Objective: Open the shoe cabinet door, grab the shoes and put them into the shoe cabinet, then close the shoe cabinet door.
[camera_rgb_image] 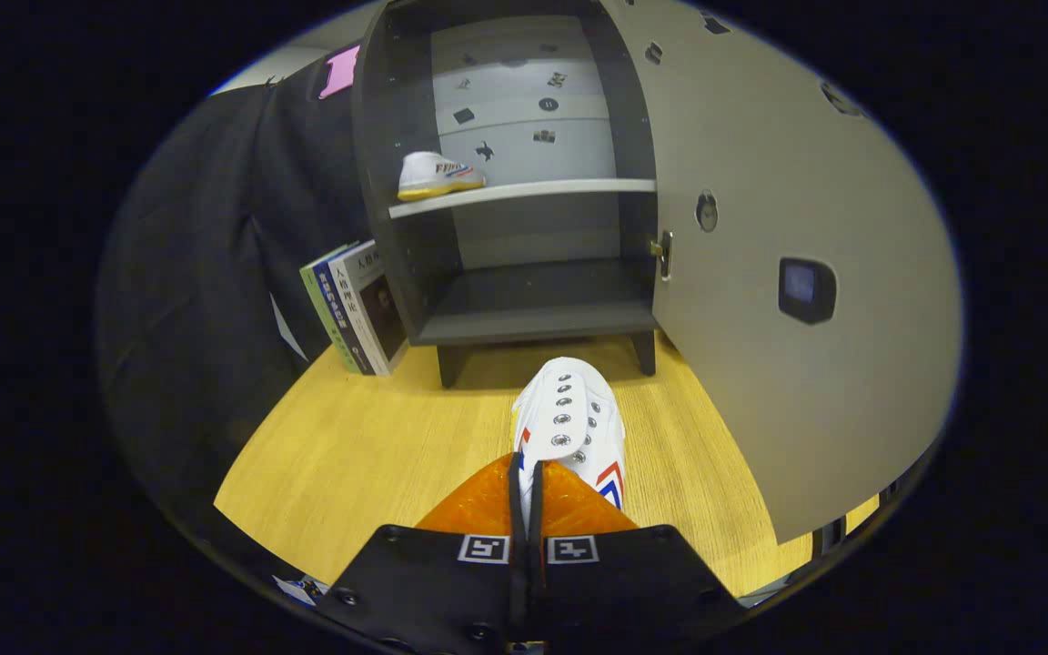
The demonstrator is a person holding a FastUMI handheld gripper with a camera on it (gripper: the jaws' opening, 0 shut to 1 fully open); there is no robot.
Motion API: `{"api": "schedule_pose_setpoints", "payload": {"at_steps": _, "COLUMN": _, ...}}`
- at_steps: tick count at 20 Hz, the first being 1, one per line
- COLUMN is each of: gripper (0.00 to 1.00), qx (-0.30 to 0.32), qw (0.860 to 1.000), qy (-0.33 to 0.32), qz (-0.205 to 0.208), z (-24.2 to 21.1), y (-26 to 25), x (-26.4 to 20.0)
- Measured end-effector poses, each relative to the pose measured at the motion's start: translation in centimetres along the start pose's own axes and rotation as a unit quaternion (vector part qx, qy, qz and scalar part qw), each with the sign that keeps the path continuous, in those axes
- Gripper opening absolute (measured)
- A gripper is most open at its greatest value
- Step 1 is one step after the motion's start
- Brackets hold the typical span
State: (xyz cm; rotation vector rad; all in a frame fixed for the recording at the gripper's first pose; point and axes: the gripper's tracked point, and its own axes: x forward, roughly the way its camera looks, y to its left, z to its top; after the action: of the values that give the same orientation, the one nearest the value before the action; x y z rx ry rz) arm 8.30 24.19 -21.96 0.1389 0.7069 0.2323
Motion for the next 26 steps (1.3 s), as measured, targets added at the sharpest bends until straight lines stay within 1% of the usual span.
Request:
{"api": "schedule_pose_setpoints", "payload": {"at_steps": 4, "gripper": 0.01, "qx": -0.006, "qw": 0.998, "qy": -0.053, "qz": 0.014, "z": 6.0, "y": 1.1, "x": 0.0}}
{"api": "schedule_pose_setpoints", "payload": {"at_steps": 7, "gripper": 0.01, "qx": -0.005, "qw": 0.997, "qy": -0.079, "qz": 0.02, "z": 10.1, "y": 1.3, "x": 0.4}}
{"api": "schedule_pose_setpoints", "payload": {"at_steps": 16, "gripper": 0.01, "qx": -0.022, "qw": 0.99, "qy": -0.139, "qz": 0.013, "z": 21.8, "y": 1.1, "x": 4.1}}
{"api": "schedule_pose_setpoints", "payload": {"at_steps": 22, "gripper": 0.01, "qx": -0.032, "qw": 0.987, "qy": -0.155, "qz": 0.016, "z": 27.7, "y": 1.6, "x": 8.1}}
{"api": "schedule_pose_setpoints", "payload": {"at_steps": 26, "gripper": 0.01, "qx": -0.031, "qw": 0.987, "qy": -0.155, "qz": 0.009, "z": 29.7, "y": 1.3, "x": 11.6}}
